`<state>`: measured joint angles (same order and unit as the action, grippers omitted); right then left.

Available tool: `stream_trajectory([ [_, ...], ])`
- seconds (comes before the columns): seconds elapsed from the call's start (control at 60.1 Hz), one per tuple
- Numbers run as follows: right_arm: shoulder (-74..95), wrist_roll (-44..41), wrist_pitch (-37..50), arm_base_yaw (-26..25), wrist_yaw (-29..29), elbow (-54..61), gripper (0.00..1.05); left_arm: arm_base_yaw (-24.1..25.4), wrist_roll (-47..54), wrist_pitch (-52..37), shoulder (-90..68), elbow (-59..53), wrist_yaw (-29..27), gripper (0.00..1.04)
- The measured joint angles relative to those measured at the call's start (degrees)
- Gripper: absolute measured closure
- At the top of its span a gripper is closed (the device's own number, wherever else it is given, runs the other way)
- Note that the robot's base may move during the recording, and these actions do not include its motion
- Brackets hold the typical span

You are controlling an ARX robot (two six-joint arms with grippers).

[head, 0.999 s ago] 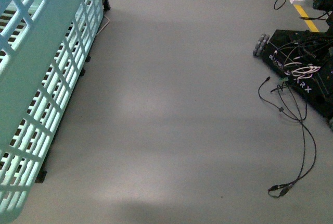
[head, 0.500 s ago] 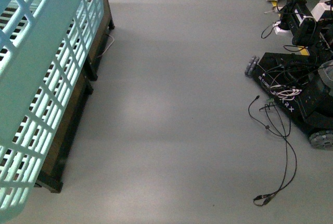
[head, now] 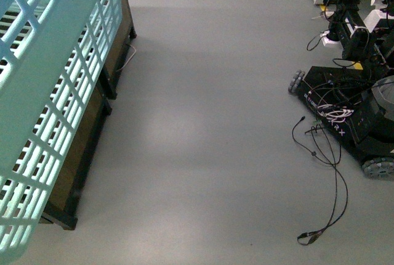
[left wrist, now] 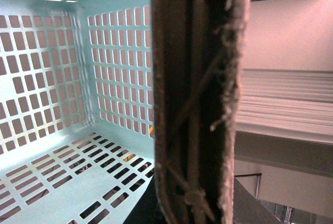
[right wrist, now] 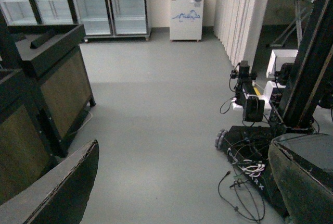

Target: Pick lemon and mango into basket

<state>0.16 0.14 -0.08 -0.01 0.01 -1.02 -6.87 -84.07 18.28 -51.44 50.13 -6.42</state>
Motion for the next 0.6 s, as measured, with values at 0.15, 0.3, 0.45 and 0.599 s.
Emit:
stream_trajectory([
  [0.15,0.0,0.0,0.0,0.0,0.0,0.0,0.09,0.0,0.0,0.0,0.0,0.0,0.0,0.99],
  [0.3,0.0,0.0,0.0,0.0,0.0,0.0,0.09,0.0,0.0,0.0,0.0,0.0,0.0,0.99],
  [0.45,0.0,0.0,0.0,0.0,0.0,0.0,0.09,0.0,0.0,0.0,0.0,0.0,0.0,0.99],
  [0.599,0.0,0.0,0.0,0.0,0.0,0.0,0.09,0.0,0.0,0.0,0.0,0.0,0.0,0.99],
])
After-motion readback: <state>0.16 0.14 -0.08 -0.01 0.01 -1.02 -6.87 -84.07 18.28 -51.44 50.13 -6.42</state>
